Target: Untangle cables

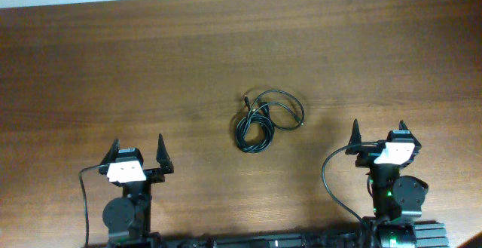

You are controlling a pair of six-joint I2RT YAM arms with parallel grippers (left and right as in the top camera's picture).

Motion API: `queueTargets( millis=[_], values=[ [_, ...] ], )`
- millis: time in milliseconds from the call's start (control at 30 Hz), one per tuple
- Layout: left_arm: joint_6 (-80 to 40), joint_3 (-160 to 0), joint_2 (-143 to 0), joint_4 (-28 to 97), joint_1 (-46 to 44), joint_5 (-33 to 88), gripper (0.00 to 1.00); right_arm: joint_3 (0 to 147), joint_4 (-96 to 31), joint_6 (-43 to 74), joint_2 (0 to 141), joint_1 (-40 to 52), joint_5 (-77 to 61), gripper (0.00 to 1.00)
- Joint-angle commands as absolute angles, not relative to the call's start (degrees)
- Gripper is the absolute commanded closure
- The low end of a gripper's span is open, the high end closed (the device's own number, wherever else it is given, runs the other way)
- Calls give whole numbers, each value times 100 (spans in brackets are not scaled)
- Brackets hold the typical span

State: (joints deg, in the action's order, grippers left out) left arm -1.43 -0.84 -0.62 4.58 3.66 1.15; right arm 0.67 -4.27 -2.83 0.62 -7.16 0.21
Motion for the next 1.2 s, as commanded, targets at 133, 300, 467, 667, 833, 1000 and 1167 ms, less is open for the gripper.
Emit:
queueTargets(
  millis=[133, 300, 467, 667, 833, 1000, 1167],
  values=[
    [-58, -51, -30, 464, 353, 217, 1, 32, -464, -276, 21, -762, 71, 1],
    [-58, -54, -30, 464, 353, 217, 1, 34, -462, -276, 21, -762, 71, 1],
    [-58, -51, -30, 464, 353, 217, 1, 34, -464, -276, 21, -762, 73, 1],
    [-58, -51, -30, 464, 353, 217, 1, 32, -462, -276, 21, -762, 73, 1],
    [-58, -54, -30, 464, 353, 217, 1, 32, -454, -274, 34, -751, 73, 1],
    [-58, -51, -30, 462, 353, 217, 1, 32, -451, -276, 19, -753, 71, 1],
    [-58, -69, -34, 440, 346, 596, 1, 32, -451, -276, 19, -753, 73, 1]
  ],
)
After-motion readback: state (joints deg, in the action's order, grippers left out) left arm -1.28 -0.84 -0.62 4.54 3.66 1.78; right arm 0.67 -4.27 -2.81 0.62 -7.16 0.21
